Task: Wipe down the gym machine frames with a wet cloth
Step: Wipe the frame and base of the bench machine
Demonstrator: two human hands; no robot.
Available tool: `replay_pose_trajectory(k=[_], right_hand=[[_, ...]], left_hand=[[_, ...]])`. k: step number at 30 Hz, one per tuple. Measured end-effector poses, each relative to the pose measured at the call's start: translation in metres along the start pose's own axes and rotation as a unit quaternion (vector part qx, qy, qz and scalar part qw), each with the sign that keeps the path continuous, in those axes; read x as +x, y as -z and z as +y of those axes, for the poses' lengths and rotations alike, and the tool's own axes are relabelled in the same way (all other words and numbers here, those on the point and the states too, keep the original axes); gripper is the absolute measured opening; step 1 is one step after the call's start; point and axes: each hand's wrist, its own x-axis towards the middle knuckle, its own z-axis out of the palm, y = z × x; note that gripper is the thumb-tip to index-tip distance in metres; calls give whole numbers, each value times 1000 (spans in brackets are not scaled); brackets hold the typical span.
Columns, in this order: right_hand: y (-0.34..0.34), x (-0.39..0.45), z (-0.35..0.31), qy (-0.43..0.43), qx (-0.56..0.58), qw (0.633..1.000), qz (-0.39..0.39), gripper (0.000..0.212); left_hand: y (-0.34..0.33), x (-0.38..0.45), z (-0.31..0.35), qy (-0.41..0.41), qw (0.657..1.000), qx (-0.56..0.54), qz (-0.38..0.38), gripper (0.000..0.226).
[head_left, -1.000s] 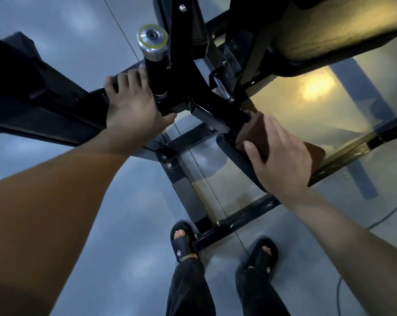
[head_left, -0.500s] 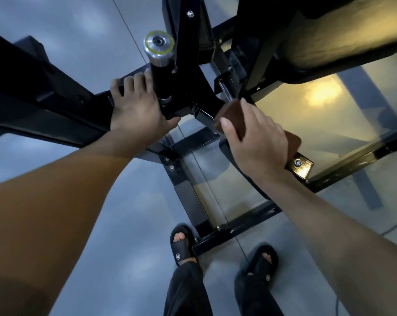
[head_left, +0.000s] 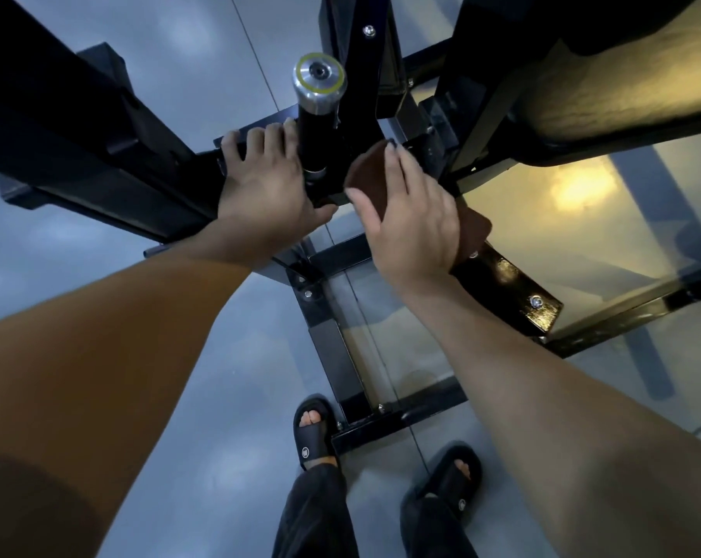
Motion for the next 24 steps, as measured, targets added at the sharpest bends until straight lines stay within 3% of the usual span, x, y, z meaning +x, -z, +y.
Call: replay_pose_trajectory(k=[3,7,10,17,20,24], right_hand=[[21,-38,42,51,6,997,-55,68],[51,-91,89,-6,-42,996,-75,68],[42,-79,68,-40,-40,996,-66,68],[5,-14,-1,-7,9,1000,-9,66],[24,-39,34,20,12,998,-56,69],[58,-91,91,-36,-37,996,-78,71]], left_hand=[[1,0,-1,-4,1000,-3,-1,108],[0,0,-1,-7,1000,-7,4,108],[1,-1,0,-7,1000,-5,8,108],[-1,-1,0,-8,1000,2,12,105],[0,0,-2,-10,1000,3,9,105],[1,0,-1,-13,1000,-6,12,105]])
